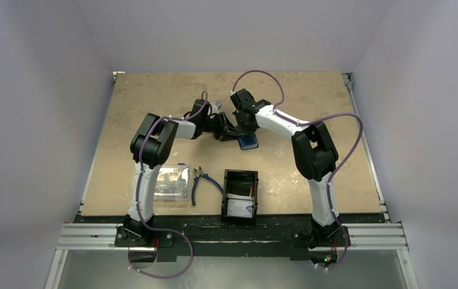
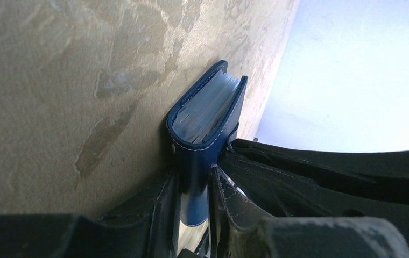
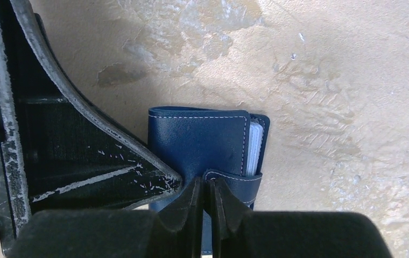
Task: Put the credit cards into the card holder
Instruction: Close the card holder at the center of the board.
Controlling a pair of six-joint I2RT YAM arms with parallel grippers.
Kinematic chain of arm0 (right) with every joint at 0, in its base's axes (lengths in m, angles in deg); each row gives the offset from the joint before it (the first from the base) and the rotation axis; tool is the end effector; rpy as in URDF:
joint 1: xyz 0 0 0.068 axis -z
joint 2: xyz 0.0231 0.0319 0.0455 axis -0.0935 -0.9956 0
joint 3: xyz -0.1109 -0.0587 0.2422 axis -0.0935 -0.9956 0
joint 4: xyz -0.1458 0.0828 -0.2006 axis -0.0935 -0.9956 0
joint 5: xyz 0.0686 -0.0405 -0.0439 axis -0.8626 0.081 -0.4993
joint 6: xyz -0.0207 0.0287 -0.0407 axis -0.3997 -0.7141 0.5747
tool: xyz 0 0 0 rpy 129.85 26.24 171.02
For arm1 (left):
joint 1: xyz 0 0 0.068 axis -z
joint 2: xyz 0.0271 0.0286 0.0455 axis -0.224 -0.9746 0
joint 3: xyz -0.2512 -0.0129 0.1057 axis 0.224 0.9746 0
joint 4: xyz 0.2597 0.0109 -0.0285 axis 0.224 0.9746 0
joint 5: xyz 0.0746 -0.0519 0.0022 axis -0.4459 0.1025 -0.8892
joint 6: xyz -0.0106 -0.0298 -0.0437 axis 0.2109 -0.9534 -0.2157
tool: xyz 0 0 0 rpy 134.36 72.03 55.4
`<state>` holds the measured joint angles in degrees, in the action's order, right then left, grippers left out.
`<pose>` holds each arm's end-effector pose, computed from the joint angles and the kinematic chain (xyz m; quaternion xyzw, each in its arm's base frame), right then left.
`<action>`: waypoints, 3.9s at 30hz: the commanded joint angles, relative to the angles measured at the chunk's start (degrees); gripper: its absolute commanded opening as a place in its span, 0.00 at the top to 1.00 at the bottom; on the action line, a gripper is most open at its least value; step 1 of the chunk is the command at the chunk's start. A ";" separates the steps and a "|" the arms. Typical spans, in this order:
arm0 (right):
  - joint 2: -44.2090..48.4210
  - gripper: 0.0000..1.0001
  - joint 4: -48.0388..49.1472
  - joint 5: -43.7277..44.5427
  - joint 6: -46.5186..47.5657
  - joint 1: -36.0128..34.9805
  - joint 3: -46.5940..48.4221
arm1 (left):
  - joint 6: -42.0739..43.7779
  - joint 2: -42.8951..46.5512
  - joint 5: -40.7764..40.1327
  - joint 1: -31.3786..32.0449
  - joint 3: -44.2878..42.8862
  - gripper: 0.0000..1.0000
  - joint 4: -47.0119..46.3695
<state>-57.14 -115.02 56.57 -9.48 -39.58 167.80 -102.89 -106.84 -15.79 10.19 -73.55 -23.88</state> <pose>0.3794 0.2519 0.1622 -0.1521 0.9609 0.0279 0.2298 0.4169 -0.2060 0.0942 -0.1327 0.8303 -0.5389 0.0516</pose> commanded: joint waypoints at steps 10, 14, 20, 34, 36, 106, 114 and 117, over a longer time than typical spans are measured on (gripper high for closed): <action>-21.19 0.79 22.05 -33.19 -9.95 -14.04 -19.82 | -3.84 0.13 2.97 5.17 -0.99 1.00 -13.82; -14.38 0.75 23.24 -37.70 -11.12 -13.53 -20.34 | -4.76 -0.09 3.16 5.17 -0.85 1.00 -15.08; -9.54 0.74 35.32 -48.14 -18.13 -9.64 -27.10 | -4.91 0.53 3.13 5.16 -0.32 1.00 -15.41; -6.81 0.61 46.54 -52.74 -22.60 -3.76 -39.26 | -5.18 0.24 3.30 4.99 -0.01 1.00 -16.02; -4.56 0.61 44.68 -51.23 -21.32 -1.58 -39.13 | -3.69 0.77 2.44 4.78 0.00 1.00 -14.00; 14.42 0.60 7.77 -15.13 10.76 11.73 -7.02 | 11.22 2.90 -2.82 1.65 -5.02 0.61 5.48; 12.27 0.59 7.44 -14.84 11.21 11.28 -6.46 | 10.32 2.81 -2.46 1.65 -4.75 0.61 4.41; 11.65 0.61 7.47 -14.51 11.21 11.16 -6.17 | 10.15 2.98 -2.41 1.65 -4.57 0.61 4.18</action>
<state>-45.19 -107.72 40.52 0.64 -27.89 158.86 -92.38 -104.02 -19.25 12.18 -77.55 -16.86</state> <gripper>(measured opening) 0.403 0.393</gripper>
